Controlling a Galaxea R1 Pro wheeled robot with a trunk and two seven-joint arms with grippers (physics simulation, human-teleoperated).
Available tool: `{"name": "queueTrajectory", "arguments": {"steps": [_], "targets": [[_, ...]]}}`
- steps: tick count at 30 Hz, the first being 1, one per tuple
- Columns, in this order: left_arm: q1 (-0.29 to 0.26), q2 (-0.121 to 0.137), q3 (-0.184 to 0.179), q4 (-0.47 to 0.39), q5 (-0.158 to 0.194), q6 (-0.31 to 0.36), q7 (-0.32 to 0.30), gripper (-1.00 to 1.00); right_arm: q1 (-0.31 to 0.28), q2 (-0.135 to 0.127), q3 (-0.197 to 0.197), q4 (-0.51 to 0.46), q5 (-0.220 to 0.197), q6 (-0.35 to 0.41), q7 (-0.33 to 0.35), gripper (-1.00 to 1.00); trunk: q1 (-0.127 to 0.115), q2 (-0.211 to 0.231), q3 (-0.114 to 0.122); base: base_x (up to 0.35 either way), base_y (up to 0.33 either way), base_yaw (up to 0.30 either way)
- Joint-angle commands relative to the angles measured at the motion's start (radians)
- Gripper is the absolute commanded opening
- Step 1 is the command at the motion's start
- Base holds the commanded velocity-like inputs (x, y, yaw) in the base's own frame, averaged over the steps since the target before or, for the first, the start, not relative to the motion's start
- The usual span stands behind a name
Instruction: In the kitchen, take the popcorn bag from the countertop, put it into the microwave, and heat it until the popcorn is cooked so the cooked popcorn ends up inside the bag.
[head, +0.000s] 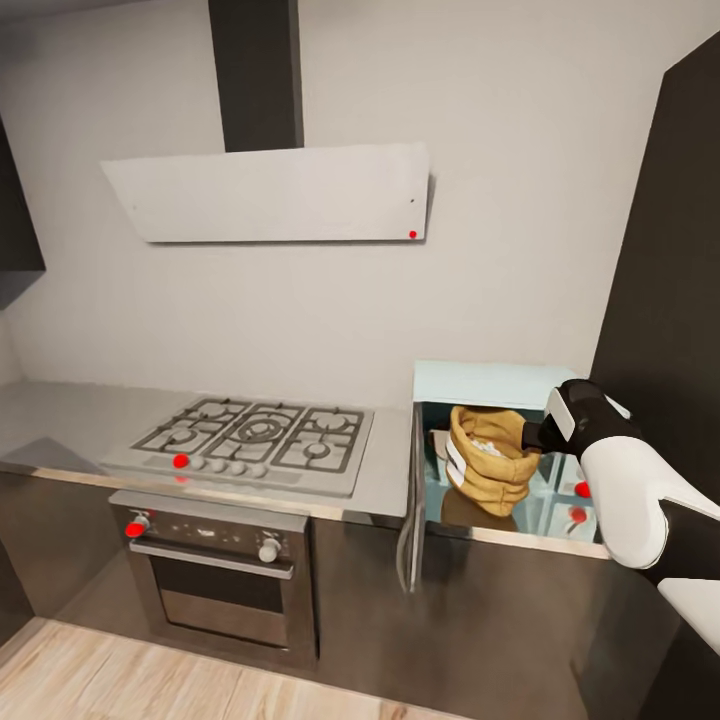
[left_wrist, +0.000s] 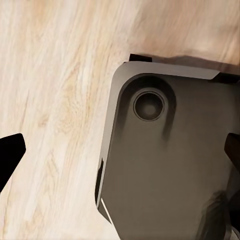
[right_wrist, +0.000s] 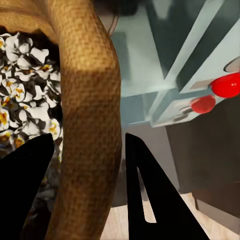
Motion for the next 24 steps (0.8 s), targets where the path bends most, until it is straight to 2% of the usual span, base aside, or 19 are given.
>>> {"name": "queueTrajectory", "arguments": {"steps": [1,15,24], "targets": [[0.0,0.0,0.003,-0.002,0.001,0.001,0.001,1.0,-0.001,0.001,-0.009,-0.001,0.005,0.003,0.005,-1.0,0.0,-0.001,-0.001,0.018,-0.004,0.0],[0.0,0.0,0.003,-0.002,0.001,0.001,0.001,1.0,-0.001,0.001,-0.006,-0.001,0.006,0.003,0.005,-1.0,0.0,-0.001,-0.001,0.142,-0.027,0.0],[0.0,0.0,0.003,-0.002,0.001,0.001,0.001,1.0,-0.001,0.001,-0.006,-0.001,0.005,0.003,0.005,-1.0,0.0,-0.001,-0.001,0.056,-0.035,0.0]]}}
